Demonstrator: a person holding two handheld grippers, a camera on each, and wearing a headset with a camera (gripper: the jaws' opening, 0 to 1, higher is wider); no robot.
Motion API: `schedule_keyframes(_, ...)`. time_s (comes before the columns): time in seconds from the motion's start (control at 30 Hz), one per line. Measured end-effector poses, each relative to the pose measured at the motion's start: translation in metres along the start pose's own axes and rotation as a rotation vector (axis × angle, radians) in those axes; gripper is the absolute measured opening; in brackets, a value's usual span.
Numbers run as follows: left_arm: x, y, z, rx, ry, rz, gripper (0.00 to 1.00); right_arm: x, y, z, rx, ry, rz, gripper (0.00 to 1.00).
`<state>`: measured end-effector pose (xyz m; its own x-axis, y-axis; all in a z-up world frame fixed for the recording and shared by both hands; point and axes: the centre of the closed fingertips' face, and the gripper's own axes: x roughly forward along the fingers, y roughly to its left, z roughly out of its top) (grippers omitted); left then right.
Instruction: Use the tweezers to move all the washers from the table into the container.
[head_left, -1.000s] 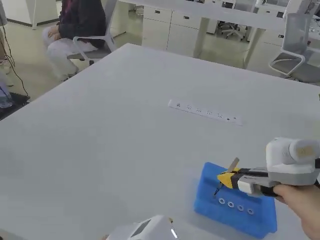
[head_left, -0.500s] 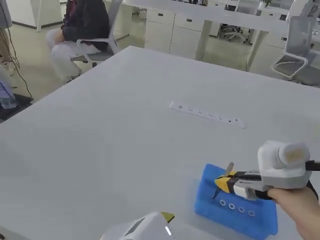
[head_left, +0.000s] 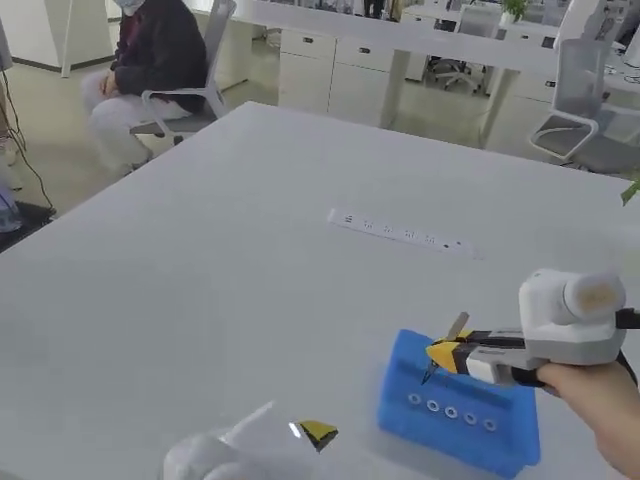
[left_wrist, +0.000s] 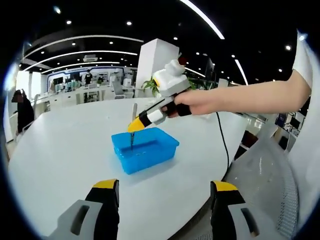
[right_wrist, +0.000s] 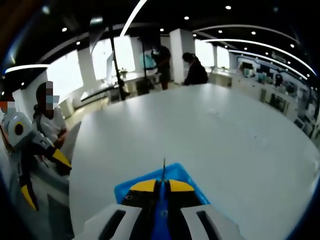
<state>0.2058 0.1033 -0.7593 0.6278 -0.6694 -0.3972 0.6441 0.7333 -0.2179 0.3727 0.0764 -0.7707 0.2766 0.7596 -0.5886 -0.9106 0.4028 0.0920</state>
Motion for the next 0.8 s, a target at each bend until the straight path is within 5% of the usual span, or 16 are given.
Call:
schedule_keyframes(0.17, -0.010, 0.006, 0.009, -0.007, 0.007, -0.036, 0.68, -0.026, 0.012, 0.000, -0.035, 0.006, 0.044, 0.04)
schedule_keyframes(0.37, -0.012, -0.004, 0.028, 0.097, 0.064, -0.133, 0.55, -0.057, 0.045, -0.012, -0.080, 0.049, 0.146, 0.04)
schedule_keyframes(0.53, -0.003, -0.024, 0.049, 0.189, 0.093, -0.243, 0.36, -0.076, 0.074, -0.032, -0.153, 0.135, 0.231, 0.04)
schedule_keyframes(0.8, 0.023, -0.058, 0.077, 0.269, 0.117, -0.419, 0.25, -0.092, 0.113, -0.067, -0.257, 0.252, 0.307, 0.04)
